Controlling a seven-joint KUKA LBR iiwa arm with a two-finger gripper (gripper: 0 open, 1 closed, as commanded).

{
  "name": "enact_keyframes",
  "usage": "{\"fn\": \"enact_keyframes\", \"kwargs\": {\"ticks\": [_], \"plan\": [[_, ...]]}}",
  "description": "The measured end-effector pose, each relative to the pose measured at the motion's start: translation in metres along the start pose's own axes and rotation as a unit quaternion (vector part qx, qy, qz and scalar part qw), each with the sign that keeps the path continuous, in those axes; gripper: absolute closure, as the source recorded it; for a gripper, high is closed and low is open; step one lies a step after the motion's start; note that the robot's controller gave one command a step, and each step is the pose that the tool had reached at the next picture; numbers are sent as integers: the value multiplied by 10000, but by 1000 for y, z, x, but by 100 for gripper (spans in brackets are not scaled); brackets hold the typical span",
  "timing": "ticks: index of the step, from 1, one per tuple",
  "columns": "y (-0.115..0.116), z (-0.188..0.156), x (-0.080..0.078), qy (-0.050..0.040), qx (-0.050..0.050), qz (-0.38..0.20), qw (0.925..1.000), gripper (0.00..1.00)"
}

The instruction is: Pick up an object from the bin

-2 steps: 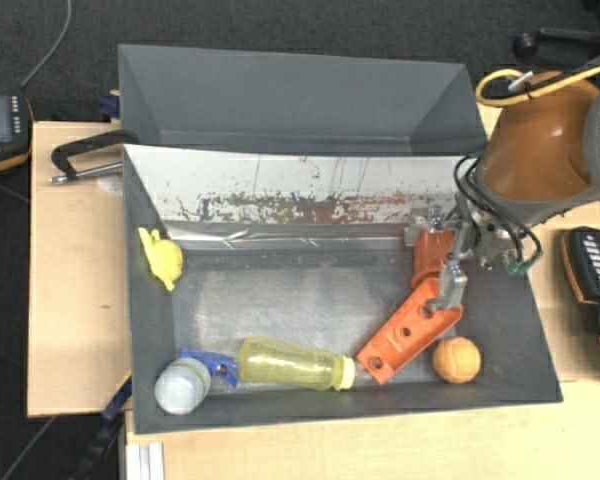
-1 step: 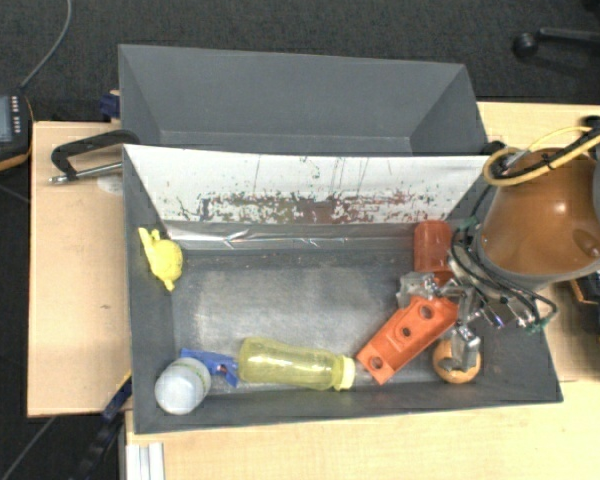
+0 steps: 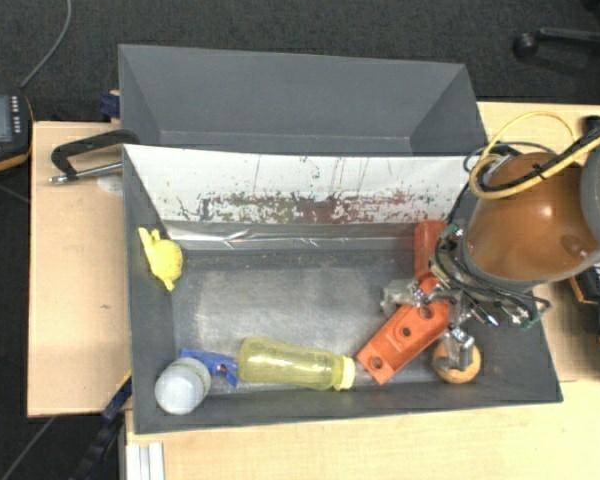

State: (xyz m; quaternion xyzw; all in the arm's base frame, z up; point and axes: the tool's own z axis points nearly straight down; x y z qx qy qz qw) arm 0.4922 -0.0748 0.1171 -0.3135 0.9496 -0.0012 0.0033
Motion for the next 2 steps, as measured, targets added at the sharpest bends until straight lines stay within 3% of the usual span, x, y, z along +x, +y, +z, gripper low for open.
{"fn": "enact_keyframes", "kwargs": {"ticks": [1,2], "plan": [[-4,49,-26,-2,-29,-1013,9948,0],[2,47,-30,2,-12,-1430,9897,100]]}}
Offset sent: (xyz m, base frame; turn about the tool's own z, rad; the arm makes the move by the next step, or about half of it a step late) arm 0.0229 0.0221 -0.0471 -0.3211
